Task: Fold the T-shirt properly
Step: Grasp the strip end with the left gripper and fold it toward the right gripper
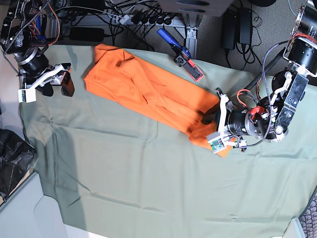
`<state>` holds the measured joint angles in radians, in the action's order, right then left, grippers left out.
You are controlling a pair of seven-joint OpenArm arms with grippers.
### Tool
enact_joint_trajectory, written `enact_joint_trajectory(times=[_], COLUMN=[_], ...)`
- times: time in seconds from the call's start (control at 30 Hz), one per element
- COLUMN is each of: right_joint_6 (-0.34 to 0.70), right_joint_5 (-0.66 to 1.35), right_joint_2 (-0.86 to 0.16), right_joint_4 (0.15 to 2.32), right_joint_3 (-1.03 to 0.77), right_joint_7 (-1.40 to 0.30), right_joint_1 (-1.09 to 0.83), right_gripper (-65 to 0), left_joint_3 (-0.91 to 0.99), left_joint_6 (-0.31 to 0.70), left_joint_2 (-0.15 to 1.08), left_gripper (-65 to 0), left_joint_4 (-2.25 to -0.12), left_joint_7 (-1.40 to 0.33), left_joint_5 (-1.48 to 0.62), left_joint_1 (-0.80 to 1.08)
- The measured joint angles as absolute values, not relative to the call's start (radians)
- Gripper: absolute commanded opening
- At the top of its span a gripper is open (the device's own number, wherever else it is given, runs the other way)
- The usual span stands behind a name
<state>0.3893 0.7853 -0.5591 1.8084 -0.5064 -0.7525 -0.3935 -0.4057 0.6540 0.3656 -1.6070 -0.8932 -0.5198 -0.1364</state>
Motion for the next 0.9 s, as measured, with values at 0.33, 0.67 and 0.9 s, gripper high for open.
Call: enact_joint_trajectory(times=[0.33,0.67,0.9], right_joint_6=[0.390,0.390,0.389], right_joint_5=[0.785,0.785,0.785], right_joint_2=[-0.559,-0.559,-0.559], right_joint_4=[1.808,1.808,1.808], right_joint_3=[-0.506,-0.506,-0.506], right_joint_7=[-0.741,-0.730,-0.730], right_joint_1=[-0.393,-0.393,-0.393], right_gripper=[-20.7,-20.7,-20.7], left_joint_3=[-0.406,-0.406,-0.406], left_joint_6=[0.638,0.621,0.621], left_joint_2=[0.366,0.354,0.297], left_gripper=[-36.6,-36.6,-36.6], left_joint_4=[-1.626,-1.801,-1.829], left_joint_7=[-0.927,-0.939,-0.935], left_joint_5=[-0.528,-0.596,-0.624], left_joint_1=[-0.133,-0.009,0.022])
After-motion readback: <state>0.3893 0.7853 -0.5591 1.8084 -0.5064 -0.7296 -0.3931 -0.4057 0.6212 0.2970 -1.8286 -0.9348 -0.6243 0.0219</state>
